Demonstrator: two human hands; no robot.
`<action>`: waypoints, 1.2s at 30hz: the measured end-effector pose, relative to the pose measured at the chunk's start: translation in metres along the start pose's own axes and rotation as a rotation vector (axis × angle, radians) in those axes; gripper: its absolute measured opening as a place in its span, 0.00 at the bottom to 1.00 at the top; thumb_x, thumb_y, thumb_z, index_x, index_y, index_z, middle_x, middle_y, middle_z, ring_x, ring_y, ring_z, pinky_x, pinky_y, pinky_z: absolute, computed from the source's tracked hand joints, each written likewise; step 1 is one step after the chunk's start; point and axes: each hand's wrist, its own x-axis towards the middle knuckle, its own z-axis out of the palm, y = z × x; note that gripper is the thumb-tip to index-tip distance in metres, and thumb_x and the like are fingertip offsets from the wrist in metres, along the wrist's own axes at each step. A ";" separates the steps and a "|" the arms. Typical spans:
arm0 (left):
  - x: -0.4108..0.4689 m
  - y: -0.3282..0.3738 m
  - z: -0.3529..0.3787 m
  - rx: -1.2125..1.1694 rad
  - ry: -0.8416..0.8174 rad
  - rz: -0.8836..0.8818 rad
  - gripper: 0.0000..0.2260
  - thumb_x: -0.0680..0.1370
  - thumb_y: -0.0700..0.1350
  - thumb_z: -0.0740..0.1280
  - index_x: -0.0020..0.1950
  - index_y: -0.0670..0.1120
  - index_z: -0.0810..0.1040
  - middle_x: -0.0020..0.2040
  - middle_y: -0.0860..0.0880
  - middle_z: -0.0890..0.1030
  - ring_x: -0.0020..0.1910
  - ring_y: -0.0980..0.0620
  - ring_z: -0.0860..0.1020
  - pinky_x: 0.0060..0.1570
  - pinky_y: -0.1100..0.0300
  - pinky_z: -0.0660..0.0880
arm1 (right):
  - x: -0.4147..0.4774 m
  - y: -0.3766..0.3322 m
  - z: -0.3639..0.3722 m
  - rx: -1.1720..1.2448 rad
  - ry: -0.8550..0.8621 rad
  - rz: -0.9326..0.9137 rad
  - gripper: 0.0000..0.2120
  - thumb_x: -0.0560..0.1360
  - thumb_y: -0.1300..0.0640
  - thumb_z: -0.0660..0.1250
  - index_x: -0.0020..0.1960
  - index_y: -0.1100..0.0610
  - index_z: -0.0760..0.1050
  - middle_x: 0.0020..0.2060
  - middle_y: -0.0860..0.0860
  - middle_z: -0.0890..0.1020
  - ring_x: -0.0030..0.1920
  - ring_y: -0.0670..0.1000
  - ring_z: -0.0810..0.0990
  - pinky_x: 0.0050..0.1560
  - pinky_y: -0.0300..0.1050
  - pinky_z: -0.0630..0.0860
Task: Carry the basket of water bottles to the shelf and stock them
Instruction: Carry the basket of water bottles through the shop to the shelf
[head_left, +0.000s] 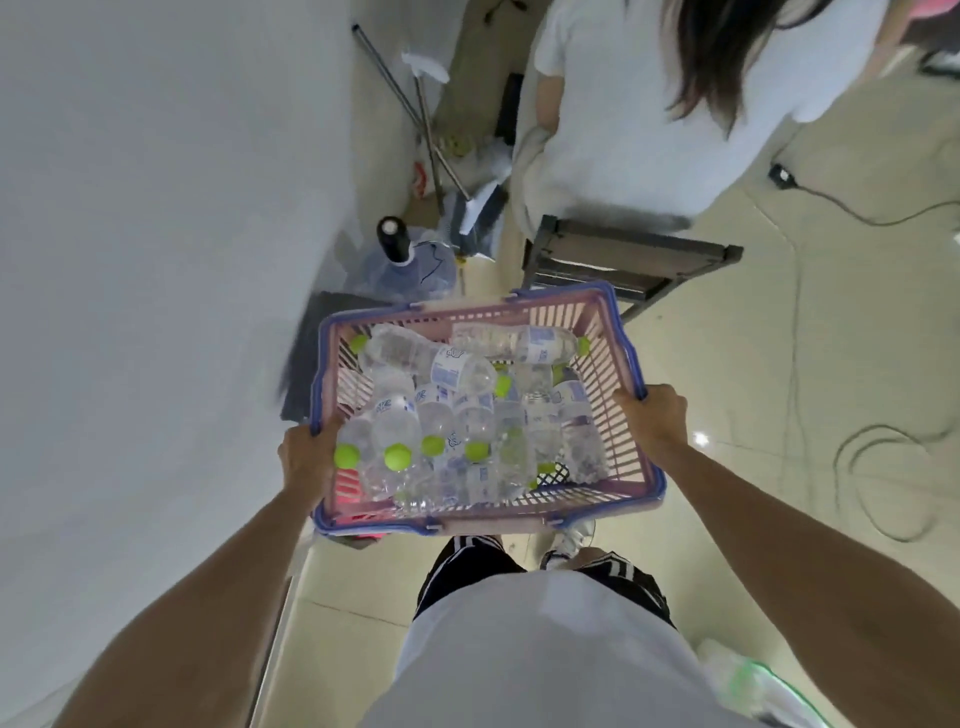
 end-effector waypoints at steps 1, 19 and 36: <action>-0.004 0.011 0.008 0.021 -0.021 0.029 0.20 0.78 0.53 0.72 0.36 0.38 0.78 0.32 0.40 0.75 0.35 0.43 0.75 0.39 0.48 0.70 | -0.004 0.017 -0.007 0.026 0.016 0.034 0.15 0.76 0.52 0.67 0.39 0.64 0.80 0.30 0.56 0.80 0.29 0.54 0.79 0.25 0.40 0.71; -0.191 0.196 0.252 0.455 -0.494 0.517 0.19 0.82 0.52 0.69 0.53 0.34 0.83 0.39 0.41 0.81 0.36 0.43 0.79 0.35 0.56 0.72 | -0.129 0.333 -0.131 0.443 0.383 0.678 0.16 0.74 0.52 0.69 0.33 0.62 0.77 0.27 0.57 0.77 0.30 0.55 0.74 0.30 0.44 0.67; -0.322 0.385 0.484 0.589 -0.774 0.770 0.17 0.82 0.50 0.70 0.49 0.34 0.83 0.40 0.39 0.81 0.41 0.43 0.80 0.36 0.55 0.71 | -0.094 0.412 -0.284 0.569 0.604 0.999 0.18 0.75 0.55 0.70 0.29 0.58 0.71 0.25 0.52 0.71 0.25 0.51 0.70 0.25 0.41 0.63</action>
